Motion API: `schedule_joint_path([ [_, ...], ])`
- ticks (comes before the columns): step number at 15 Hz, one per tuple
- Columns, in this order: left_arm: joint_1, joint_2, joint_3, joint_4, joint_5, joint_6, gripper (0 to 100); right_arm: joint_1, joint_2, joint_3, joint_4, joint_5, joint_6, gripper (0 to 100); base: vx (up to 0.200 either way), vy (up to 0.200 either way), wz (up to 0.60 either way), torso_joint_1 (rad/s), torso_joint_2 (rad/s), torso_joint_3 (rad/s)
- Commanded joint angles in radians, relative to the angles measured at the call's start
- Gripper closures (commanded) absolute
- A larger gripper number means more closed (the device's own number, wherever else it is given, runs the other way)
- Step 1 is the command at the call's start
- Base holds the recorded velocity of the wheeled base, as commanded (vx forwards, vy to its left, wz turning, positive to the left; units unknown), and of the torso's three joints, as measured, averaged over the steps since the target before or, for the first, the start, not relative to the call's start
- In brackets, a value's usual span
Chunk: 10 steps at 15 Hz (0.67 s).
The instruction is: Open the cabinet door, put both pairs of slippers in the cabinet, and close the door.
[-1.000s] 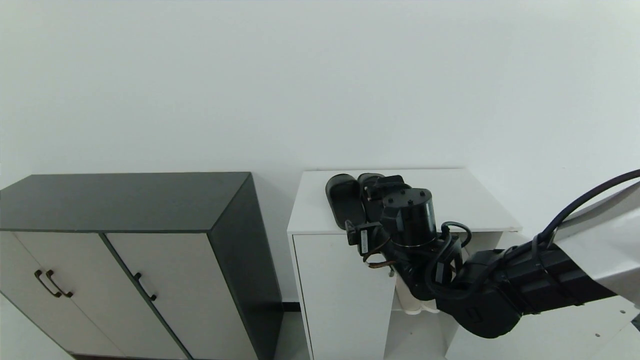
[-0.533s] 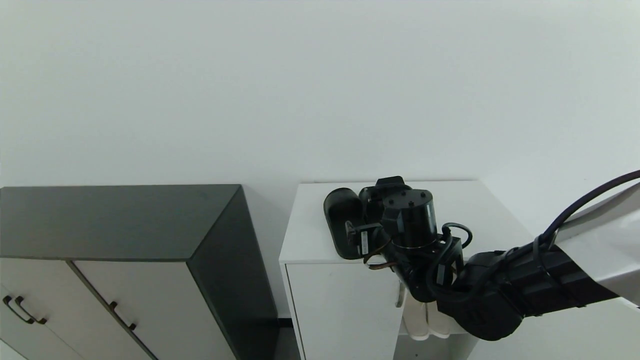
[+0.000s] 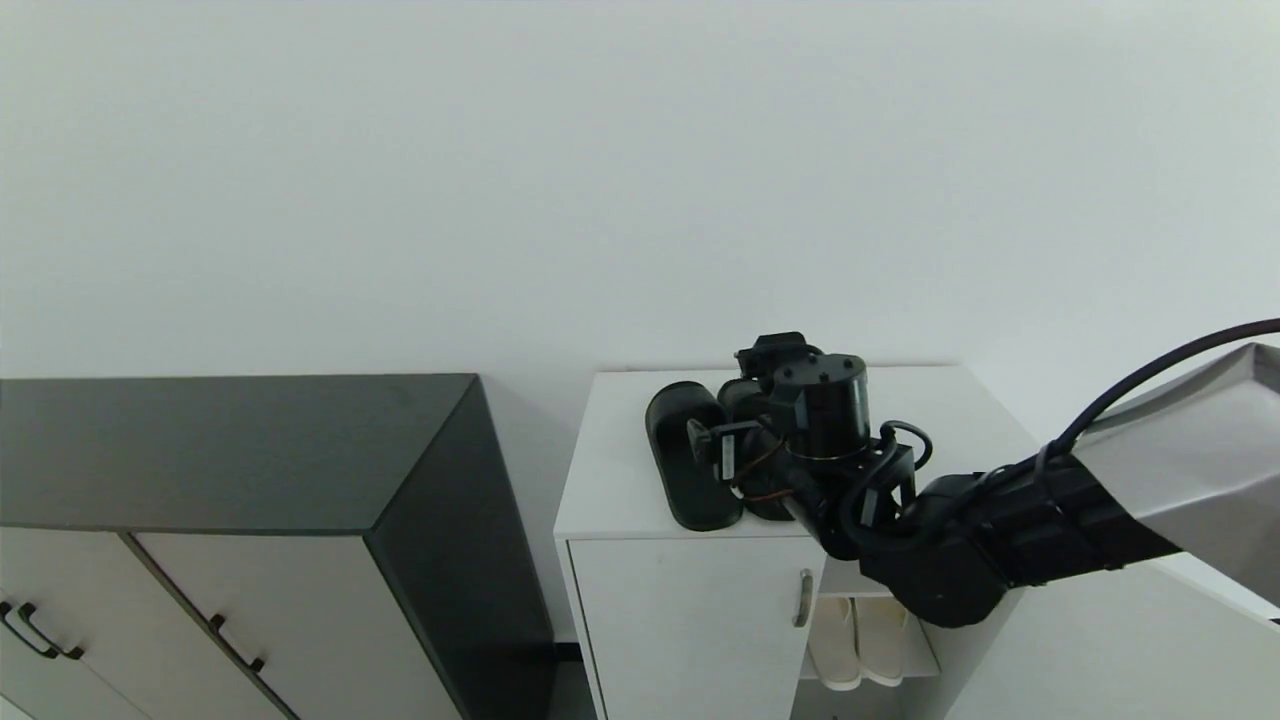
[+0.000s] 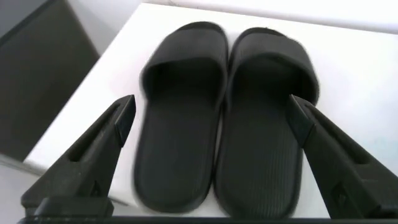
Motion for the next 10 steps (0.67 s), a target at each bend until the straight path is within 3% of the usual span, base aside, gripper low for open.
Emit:
schedule_joint_path([
  [1,0.000,0.001,0.000,0.000,0.001,0.000,100,-0.026,0.094,-0.059,0.002,-0.001,0.000,0,0.000,0.000,0.00,0.000,0.00,0.000],
  [10,0.000,0.001,0.000,0.000,0.001,0.000,100,-0.075,0.277,-0.290,0.030,-0.002,-0.008,0,0.000,0.000,0.00,0.000,0.00,0.000],
])
